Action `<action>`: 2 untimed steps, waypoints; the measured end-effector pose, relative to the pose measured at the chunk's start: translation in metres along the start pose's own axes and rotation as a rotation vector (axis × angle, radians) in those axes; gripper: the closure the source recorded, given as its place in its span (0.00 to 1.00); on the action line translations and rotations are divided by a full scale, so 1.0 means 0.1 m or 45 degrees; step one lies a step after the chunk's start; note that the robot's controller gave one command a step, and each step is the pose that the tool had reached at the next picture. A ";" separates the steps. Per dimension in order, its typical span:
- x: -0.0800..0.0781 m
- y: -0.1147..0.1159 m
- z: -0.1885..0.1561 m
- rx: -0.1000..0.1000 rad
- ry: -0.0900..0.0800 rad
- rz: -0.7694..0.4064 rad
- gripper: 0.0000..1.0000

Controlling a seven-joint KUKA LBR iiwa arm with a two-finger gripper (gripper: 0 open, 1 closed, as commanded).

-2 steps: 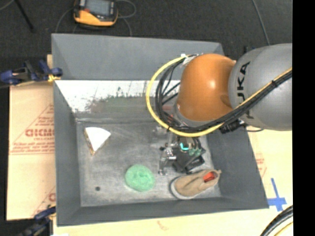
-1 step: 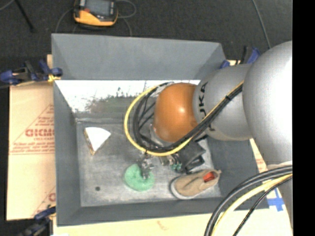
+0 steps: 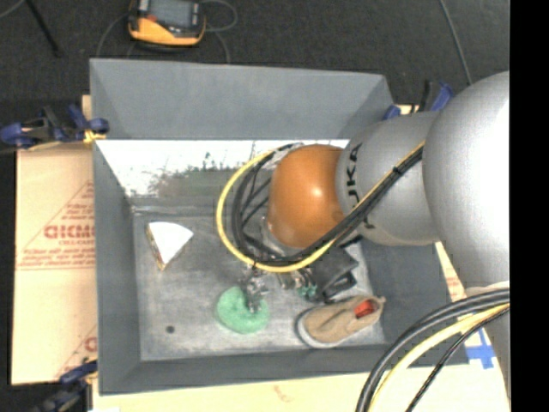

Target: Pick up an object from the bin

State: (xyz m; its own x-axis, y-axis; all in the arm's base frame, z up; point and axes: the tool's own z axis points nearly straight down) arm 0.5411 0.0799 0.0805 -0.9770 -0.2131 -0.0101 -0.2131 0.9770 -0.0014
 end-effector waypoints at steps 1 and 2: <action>0.10 0.10 -0.36 -0.001 0.013 -0.020 1.00; 0.11 0.10 -1.03 -0.002 0.015 -0.058 1.00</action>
Offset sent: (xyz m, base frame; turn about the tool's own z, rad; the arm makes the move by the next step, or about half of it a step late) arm -0.0139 0.0040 0.1380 -0.0623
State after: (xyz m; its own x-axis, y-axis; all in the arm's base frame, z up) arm 0.5276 0.0869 0.1837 -0.9663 -0.2574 0.0014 -0.2574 0.9663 -0.0002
